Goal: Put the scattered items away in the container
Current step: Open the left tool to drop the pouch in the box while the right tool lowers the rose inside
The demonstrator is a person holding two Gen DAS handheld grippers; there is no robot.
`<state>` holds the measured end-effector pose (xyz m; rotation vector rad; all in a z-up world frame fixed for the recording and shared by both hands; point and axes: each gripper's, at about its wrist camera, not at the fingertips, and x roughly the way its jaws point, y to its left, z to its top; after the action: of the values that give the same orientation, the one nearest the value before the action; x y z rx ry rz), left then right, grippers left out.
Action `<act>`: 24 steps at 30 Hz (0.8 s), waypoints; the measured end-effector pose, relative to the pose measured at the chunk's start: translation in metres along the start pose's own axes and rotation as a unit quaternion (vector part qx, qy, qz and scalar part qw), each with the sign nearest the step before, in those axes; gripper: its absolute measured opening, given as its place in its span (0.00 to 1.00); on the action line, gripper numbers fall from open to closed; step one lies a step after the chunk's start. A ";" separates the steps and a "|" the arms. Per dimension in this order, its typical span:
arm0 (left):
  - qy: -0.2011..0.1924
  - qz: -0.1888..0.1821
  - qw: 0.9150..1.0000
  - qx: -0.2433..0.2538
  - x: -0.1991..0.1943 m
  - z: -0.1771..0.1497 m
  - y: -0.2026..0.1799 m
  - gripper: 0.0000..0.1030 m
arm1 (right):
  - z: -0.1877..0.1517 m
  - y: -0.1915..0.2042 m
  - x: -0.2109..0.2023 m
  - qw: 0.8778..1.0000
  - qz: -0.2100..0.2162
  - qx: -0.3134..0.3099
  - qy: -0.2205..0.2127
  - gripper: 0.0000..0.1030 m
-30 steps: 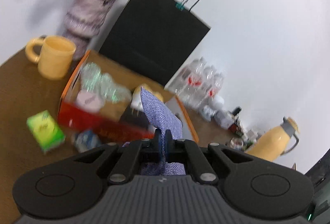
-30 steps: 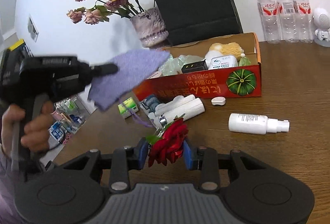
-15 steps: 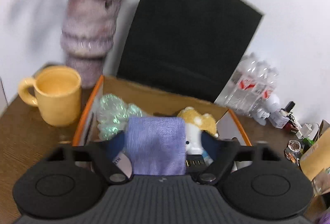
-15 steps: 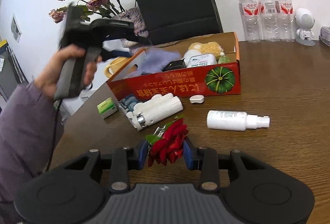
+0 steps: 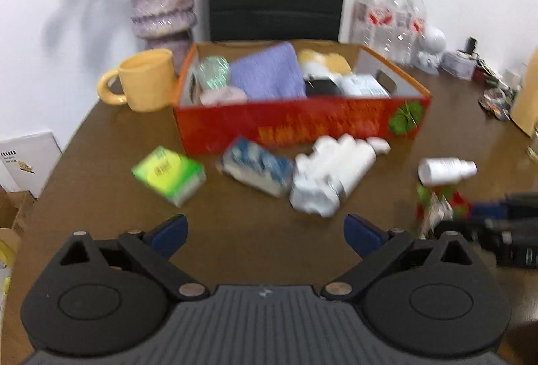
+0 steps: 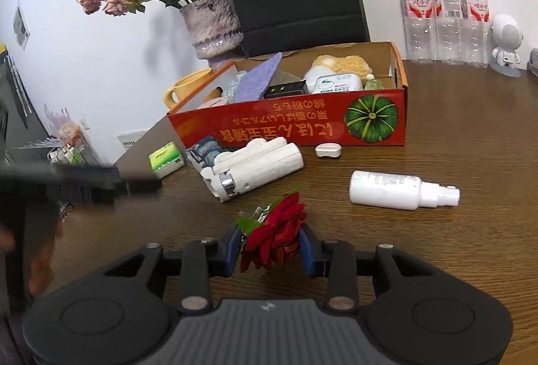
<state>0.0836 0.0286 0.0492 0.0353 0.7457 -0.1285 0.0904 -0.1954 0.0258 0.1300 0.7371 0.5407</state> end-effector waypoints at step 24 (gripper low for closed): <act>0.009 -0.006 0.999 -0.039 0.002 -0.020 0.001 1.00 | 0.226 -0.056 0.126 0.989 -0.144 -0.009 -0.001 0.60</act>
<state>0.0720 0.0314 0.0330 -0.0416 0.7680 -0.1108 0.3421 -0.1624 0.1001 0.0056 0.7329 0.2710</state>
